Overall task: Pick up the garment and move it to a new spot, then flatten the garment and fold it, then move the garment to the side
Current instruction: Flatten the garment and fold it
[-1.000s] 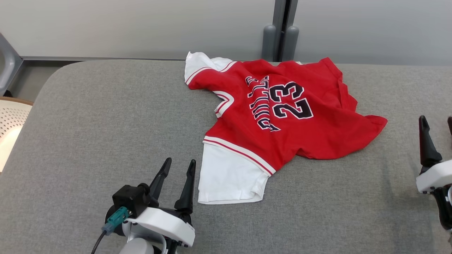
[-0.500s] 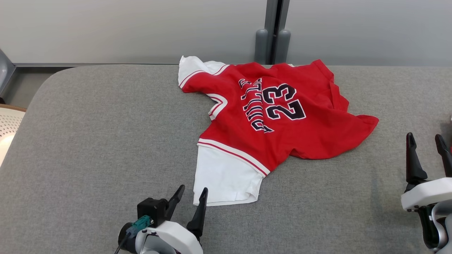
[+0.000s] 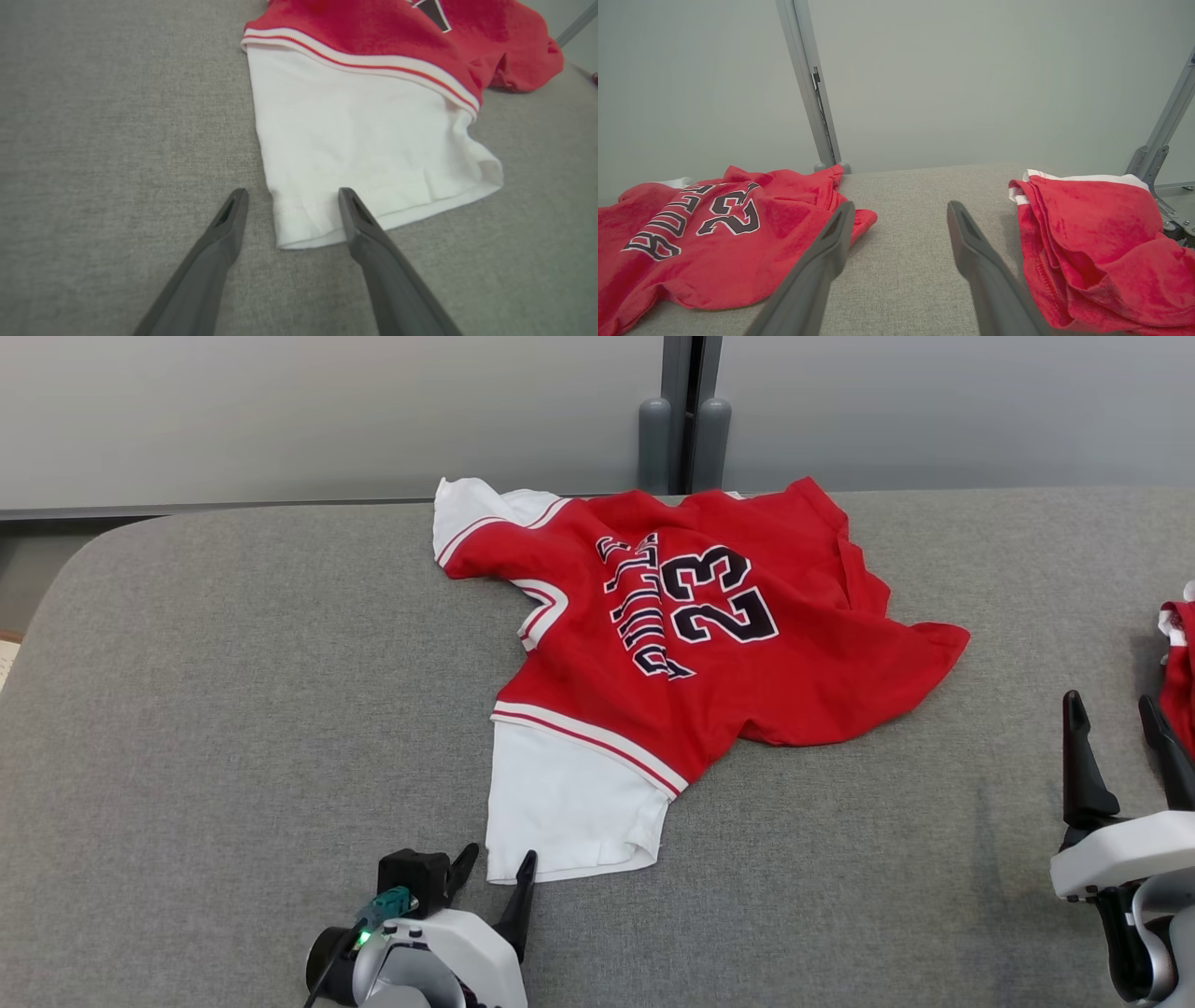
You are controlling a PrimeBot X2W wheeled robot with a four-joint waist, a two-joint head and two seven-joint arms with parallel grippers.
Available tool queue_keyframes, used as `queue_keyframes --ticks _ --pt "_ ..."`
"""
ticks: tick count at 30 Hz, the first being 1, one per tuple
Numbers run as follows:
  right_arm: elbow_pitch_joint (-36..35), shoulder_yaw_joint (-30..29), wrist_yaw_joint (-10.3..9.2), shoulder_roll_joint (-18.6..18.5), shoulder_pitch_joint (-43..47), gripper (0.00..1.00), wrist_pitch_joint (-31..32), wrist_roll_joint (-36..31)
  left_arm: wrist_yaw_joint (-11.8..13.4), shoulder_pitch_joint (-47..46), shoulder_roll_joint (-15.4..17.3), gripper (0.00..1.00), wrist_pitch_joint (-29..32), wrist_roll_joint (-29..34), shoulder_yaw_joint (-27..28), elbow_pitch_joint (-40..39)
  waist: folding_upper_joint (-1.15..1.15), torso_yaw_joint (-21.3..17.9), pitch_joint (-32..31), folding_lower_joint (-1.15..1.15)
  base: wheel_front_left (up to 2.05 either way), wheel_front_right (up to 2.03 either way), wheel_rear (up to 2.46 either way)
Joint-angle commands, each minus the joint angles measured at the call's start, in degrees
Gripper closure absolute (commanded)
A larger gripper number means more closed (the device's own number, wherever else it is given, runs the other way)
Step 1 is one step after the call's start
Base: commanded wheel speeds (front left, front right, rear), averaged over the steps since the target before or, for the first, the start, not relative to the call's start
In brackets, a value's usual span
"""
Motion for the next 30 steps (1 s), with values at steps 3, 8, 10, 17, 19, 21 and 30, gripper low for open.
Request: queue_keyframes --ticks 3,8,10,17,19,21,30 --pt "-0.61 -0.60 0.00 0.02 0.49 0.00 0.46 -0.33 -2.00 -0.75 0.11 1.00 1.03 -2.04 -2.36 1.41 0.00 0.06 0.26 0.00 0.00 0.00 0.00" --pt "0.28 -1.16 0.00 0.80 -0.06 0.00 2.71 1.56 -1.08 -3.25 0.44 1.00 -1.18 -4.36 -1.00 -0.39 0.00 1.47 0.71 0.00 0.00 0.00 0.00" --pt "1.20 -1.46 0.00 0.55 -0.68 0.00 3.93 2.63 -0.14 -3.97 0.37 1.00 -1.51 -4.20 0.86 -2.07 0.00 2.49 0.91 0.00 0.00 0.00 0.00" --pt "5.89 -2.37 0.00 1.11 -3.57 0.00 7.51 5.72 1.57 0.62 0.27 1.00 -1.60 2.49 11.96 -18.76 0.00 6.52 1.84 0.00 0.00 0.00 0.00" --pt "6.54 -2.53 0.00 1.12 -4.03 0.00 7.83 5.97 1.66 1.32 0.25 1.00 -1.60 2.99 12.82 -20.39 0.00 6.92 2.00 0.00 0.00 0.00 0.00" --pt "8.14 -3.11 0.00 1.44 -4.94 0.00 8.90 6.71 1.75 2.72 0.24 1.00 -1.61 4.00 14.16 -23.36 0.00 7.63 2.35 0.00 0.00 0.00 0.00" --pt "13.24 -3.16 0.00 0.85 -7.55 0.00 9.53 5.75 1.32 4.64 0.28 1.00 -1.62 4.75 14.16 -27.07 0.00 9.59 4.08 0.00 0.00 0.00 0.00"
